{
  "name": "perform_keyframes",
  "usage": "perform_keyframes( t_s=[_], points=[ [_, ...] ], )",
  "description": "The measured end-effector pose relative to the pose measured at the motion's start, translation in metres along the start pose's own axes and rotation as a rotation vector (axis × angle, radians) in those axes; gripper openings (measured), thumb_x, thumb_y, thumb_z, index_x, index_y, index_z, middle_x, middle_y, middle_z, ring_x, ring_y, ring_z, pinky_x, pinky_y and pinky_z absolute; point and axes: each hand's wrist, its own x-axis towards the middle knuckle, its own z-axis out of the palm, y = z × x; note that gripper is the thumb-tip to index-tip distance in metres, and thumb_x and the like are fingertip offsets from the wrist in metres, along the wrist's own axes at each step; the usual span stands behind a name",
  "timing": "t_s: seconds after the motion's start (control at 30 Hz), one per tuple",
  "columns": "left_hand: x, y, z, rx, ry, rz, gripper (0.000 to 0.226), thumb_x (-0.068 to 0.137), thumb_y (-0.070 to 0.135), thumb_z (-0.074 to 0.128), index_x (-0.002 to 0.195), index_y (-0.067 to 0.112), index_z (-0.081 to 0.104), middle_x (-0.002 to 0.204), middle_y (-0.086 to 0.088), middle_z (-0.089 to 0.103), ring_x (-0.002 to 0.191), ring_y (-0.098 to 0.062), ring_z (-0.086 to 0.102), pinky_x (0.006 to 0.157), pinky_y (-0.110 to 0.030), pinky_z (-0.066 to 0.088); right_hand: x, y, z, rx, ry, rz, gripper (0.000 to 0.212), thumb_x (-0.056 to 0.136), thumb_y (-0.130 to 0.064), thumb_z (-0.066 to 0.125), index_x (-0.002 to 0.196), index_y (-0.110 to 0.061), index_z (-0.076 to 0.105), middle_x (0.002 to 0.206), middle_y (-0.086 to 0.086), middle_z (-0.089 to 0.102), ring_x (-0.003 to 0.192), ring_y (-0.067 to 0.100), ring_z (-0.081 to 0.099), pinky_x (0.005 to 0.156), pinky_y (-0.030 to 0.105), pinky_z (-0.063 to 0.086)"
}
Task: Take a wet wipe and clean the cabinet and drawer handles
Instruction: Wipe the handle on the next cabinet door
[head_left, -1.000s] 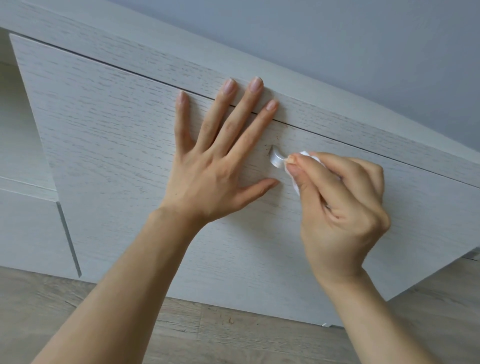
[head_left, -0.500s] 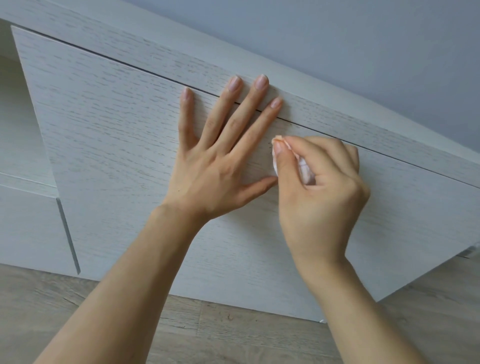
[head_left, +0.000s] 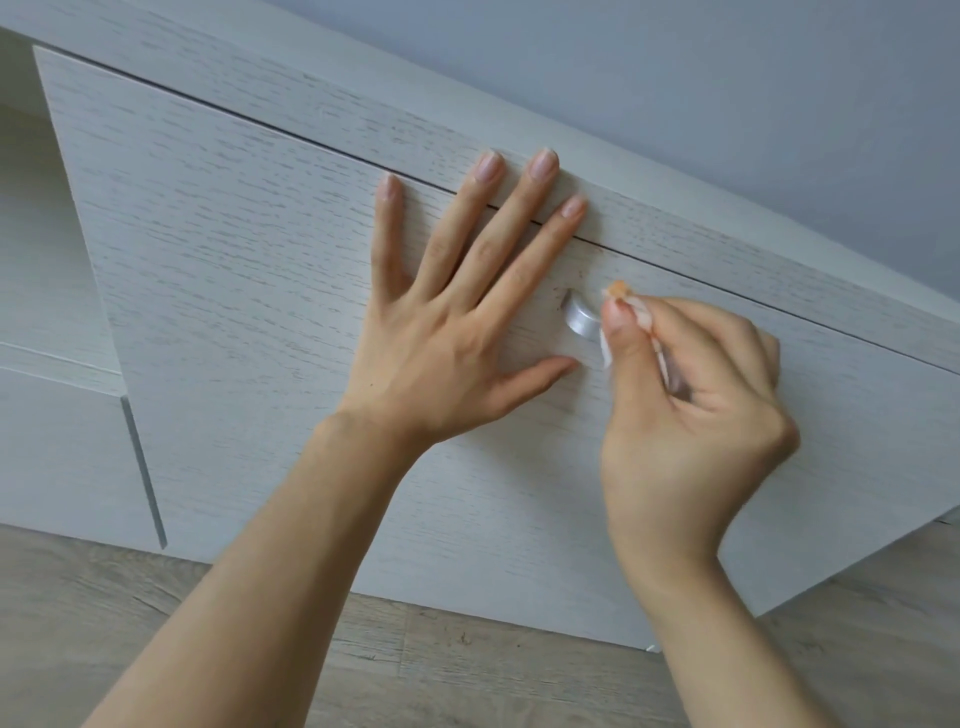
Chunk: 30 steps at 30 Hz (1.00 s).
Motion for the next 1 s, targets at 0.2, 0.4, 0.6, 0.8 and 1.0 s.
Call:
perform_keyframes(
  t_s=[0.2,0.4,0.6,0.8,1.0],
  points=[
    [0.001,0.001,-0.002,-0.029,0.018,-0.010,0.074,0.091,0.063,0.042,0.147,0.016,0.032,0.151,-0.008,0.033,0.142,-0.027,0.023,0.112,-0.056,0.003,0.004,-0.013,0.009,-0.160,-0.082,0.032,0.010,0.085,-0.033,0.067,0.079,-0.028,0.073,0.075,-0.017,0.063,0.079,0.013,0.058,0.081,0.042,0.034],
    [0.001,-0.001,-0.005,-0.013,-0.013,0.001,0.078,0.089,0.067,0.044,0.147,0.015,0.033,0.151,-0.008,0.033,0.141,-0.027,0.025,0.111,-0.058,0.006,0.000,-0.006,-0.003,-0.184,-0.081,0.053,0.010,0.086,-0.037,0.063,0.081,-0.034,0.071,0.081,-0.024,0.060,0.085,0.007,0.051,0.086,0.051,0.037],
    [0.000,-0.004,-0.006,0.007,-0.060,0.005,0.085,0.088,0.070,0.045,0.150,0.016,0.025,0.154,-0.009,0.027,0.143,-0.028,0.017,0.111,-0.058,0.002,-0.004,0.027,-0.023,-0.083,0.041,0.098,0.006,0.087,-0.026,0.066,0.091,-0.024,0.070,0.092,-0.009,0.065,0.092,0.017,0.052,0.083,0.044,0.046],
    [0.001,-0.002,-0.010,0.010,-0.107,0.005,0.088,0.087,0.069,0.047,0.151,0.015,0.019,0.155,-0.011,0.022,0.143,-0.030,0.013,0.110,-0.059,-0.001,-0.002,0.043,-0.038,0.241,0.177,0.537,0.018,0.087,-0.016,0.067,0.099,-0.005,0.072,0.091,-0.005,0.057,0.084,0.014,0.062,0.074,0.028,0.052],
    [0.002,0.000,-0.015,-0.009,-0.168,-0.012,0.093,0.084,0.064,0.055,0.151,0.014,0.015,0.156,-0.012,0.017,0.143,-0.031,0.007,0.109,-0.057,-0.007,0.005,0.029,-0.038,0.461,0.175,0.769,0.014,0.091,-0.013,0.062,0.081,-0.015,0.072,0.062,-0.010,0.058,0.051,-0.004,0.050,0.047,0.009,0.039]
  ],
)
